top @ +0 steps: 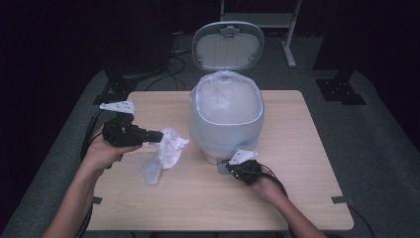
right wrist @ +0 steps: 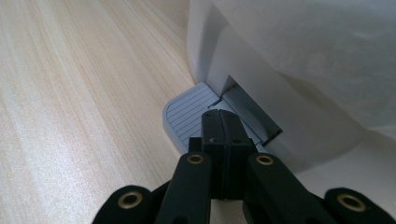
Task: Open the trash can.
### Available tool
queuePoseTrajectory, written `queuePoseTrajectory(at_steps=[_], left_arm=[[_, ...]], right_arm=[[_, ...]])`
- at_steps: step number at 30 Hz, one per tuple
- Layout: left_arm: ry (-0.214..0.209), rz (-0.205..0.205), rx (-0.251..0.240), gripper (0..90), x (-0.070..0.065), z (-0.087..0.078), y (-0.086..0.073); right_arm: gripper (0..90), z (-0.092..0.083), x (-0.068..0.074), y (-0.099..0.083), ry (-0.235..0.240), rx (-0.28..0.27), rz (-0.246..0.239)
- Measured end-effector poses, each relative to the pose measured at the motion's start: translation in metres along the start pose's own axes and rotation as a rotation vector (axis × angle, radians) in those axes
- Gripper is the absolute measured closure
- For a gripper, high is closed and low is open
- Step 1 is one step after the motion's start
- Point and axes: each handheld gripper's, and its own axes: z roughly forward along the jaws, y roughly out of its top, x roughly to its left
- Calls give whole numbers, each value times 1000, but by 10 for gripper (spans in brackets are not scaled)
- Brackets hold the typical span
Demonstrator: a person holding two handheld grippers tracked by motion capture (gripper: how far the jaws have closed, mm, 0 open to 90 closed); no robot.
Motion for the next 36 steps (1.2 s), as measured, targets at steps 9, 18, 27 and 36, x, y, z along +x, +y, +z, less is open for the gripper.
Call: queuePoseTrajectory(at_steps=[9,18,27,36], left_arm=[[3,32,4,886,-6,-4,13],[2,46,0,886,-12,-10,25],[0,47,-11,885,-13,-13,36],[-10,59,-13,885,-17,-14,50]], right_arm=[[896,0,0,0,0,0,0],[896,0,0,0,-3,4,-8],[896,0,0,0,-2,5,-7],[896,0,-1,1,2,13,-12]])
